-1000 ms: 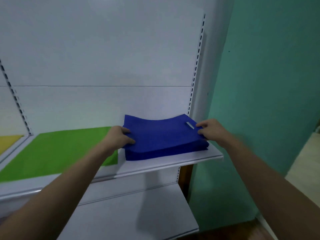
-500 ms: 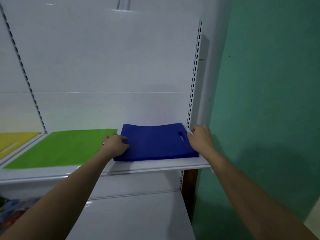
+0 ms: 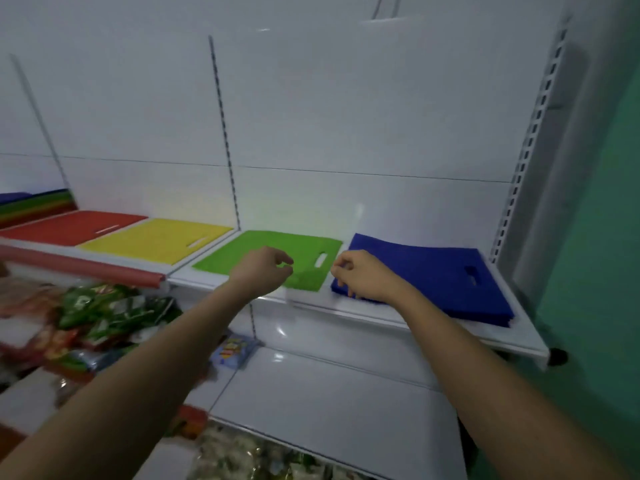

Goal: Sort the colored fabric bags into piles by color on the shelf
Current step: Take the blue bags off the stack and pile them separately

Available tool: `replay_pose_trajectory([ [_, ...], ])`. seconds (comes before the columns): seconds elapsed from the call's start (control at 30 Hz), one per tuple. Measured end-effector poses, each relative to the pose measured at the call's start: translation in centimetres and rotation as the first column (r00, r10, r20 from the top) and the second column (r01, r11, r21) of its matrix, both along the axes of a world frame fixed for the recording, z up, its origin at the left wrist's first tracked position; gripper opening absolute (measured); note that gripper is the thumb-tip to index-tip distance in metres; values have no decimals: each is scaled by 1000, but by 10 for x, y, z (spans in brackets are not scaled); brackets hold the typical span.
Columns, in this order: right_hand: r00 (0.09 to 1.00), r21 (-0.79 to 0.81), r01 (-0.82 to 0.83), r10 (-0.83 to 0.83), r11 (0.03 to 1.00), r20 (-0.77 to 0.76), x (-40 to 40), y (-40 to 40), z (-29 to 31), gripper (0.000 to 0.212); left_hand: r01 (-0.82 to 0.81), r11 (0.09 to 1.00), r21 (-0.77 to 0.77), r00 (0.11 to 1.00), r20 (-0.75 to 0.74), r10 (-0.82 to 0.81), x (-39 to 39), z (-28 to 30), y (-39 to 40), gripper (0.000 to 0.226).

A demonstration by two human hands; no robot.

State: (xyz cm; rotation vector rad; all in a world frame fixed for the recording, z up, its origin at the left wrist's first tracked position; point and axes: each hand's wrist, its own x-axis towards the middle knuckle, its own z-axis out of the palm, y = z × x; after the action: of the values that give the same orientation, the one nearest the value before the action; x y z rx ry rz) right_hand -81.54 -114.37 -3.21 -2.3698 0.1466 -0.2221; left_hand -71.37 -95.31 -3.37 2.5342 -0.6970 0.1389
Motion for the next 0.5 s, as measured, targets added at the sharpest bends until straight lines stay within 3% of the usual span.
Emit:
replay_pose_trajectory([
  [0.23,964,-9,-257,257,966,71,62,132,-11,24,-338,937,88,940,88,331,-11,0,147,33],
  [0.5,878,-115,-473,478,873,16,101,283,2,30,-536,841,76,844,77,531,-22,6,291,29],
])
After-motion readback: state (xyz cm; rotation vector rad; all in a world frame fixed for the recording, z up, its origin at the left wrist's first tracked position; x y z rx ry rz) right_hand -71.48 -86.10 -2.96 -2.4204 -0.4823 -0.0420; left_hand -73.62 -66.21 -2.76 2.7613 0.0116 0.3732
